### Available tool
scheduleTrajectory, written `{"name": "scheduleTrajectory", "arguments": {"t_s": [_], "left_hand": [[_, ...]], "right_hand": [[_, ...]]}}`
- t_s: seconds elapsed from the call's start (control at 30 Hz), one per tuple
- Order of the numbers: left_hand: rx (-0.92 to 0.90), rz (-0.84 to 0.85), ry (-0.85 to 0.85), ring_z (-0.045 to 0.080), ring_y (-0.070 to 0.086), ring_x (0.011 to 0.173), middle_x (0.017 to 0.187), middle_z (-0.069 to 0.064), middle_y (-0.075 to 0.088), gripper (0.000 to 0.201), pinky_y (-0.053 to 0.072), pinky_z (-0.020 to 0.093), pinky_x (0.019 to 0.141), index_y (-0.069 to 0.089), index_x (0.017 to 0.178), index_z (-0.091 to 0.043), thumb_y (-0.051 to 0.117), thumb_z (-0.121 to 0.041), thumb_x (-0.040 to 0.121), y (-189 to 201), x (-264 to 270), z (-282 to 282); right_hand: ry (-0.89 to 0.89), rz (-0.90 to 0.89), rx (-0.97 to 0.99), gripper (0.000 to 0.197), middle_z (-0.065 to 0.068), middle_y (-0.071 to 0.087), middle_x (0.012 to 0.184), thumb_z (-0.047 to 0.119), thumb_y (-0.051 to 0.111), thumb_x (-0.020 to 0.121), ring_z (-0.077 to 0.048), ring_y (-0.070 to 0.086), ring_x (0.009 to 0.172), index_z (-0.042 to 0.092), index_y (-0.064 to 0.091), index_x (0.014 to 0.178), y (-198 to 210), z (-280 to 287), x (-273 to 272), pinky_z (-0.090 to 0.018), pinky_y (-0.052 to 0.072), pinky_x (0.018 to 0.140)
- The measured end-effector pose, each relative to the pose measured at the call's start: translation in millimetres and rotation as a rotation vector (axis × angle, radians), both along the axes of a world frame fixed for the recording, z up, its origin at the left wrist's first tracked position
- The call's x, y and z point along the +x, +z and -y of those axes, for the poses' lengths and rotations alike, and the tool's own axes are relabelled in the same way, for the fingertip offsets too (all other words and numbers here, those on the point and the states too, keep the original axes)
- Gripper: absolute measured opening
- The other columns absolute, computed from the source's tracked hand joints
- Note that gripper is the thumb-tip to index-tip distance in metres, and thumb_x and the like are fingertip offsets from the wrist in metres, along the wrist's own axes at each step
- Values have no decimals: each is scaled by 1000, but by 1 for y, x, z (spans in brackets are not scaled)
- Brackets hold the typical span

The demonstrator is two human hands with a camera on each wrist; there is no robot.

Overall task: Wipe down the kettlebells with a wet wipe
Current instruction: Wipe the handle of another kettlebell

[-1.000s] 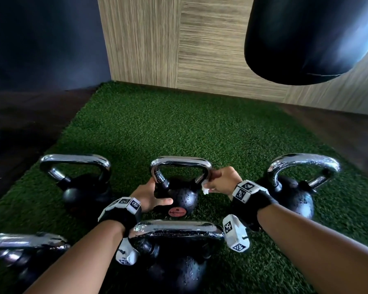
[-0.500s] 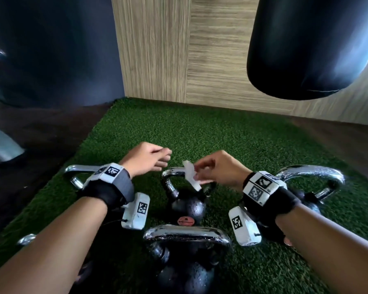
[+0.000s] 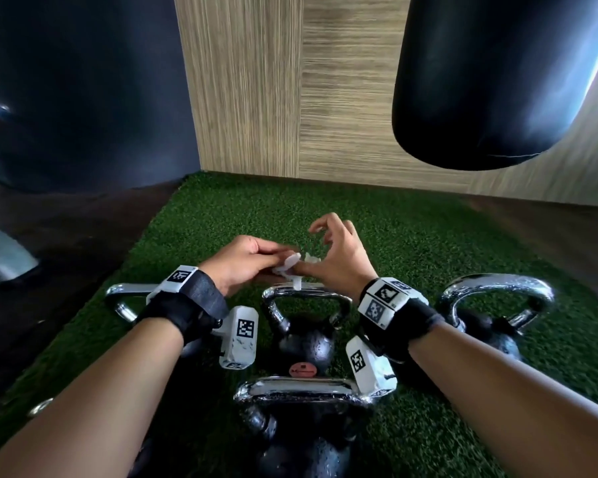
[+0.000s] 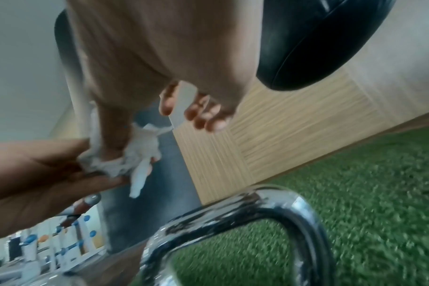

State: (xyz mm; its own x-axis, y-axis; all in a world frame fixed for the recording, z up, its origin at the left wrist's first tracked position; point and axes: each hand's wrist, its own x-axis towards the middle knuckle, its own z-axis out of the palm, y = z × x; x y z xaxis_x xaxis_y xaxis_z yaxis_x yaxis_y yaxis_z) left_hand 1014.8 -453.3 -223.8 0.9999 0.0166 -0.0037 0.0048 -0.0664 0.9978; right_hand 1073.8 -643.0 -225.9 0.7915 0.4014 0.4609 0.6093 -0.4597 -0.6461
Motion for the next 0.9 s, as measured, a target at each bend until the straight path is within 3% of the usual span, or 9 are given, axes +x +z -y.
{"name": "scheduleTrajectory", "arguments": {"t_s": [0.07,0.13,0.2,0.27,0.37,0.53,0.7,0.8,0.9], "left_hand": [[144,70,32,19,73,99,107,6,78,19,60,24,84,79,104,-20,72,-11,88,-6,7,-5],[293,165,85,9,72,104,105,-7,79,18,54,21,93,80,102,-27,78,-20,85,-14,12,-7],[360,207,85,1,70,106,107,-14,77,23,52,21,98,79,103,-31,81,-29,81,-23,16,-5],[495,229,84,-5,69,105,109,-20,75,22,51,13,96,78,104,-36,82,-30,83,-33,21,0],[742,251,94,-12,66,99,114,-18,73,26,41,-5,80,78,111,-34,80,-34,85,-43,26,12],[1041,354,17,6,67,106,123,-5,73,32,42,7,86,72,124,-29,71,-36,93,-53,25,19],[967,392,121,4,53,102,122,-9,72,32,51,32,95,72,124,-31,67,-41,94,-69,12,0],[1069,462,16,6,53,103,130,-22,61,36,51,29,93,65,132,-29,58,-39,98,-70,11,3],[1029,418,82,5,59,93,111,-18,61,37,48,22,88,60,137,-30,57,-33,101,-73,7,-8]], "right_hand": [[78,-102,-48,82,3,43,115,71,82,55,-10,48,105,44,45,123,-6,12,9,-23,45,81],[17,-180,-45,62,-1,45,117,55,77,69,-15,50,108,40,49,121,-19,30,24,-28,46,80],[-179,-229,-57,37,-2,54,110,22,69,74,-18,55,100,31,56,107,-42,46,39,-22,40,66],[-265,-396,-110,27,-1,63,93,7,64,76,-17,58,81,28,60,93,-72,58,50,-21,37,56],[-42,-852,-36,31,-2,66,68,-7,68,78,-22,57,65,18,69,96,-115,64,49,-25,43,56],[5,-896,21,42,-6,76,89,25,93,67,-20,66,75,16,72,102,-155,54,39,-32,55,62],[-79,-681,-40,44,-4,78,91,39,95,61,-20,72,78,29,73,98,-157,49,44,-42,61,76],[-67,-639,-73,50,1,78,95,45,93,60,-19,73,88,30,74,104,-157,51,45,-40,60,83],[-69,-640,-17,38,1,78,91,42,94,62,-21,73,87,28,77,93,-162,53,44,-43,60,84]]}}
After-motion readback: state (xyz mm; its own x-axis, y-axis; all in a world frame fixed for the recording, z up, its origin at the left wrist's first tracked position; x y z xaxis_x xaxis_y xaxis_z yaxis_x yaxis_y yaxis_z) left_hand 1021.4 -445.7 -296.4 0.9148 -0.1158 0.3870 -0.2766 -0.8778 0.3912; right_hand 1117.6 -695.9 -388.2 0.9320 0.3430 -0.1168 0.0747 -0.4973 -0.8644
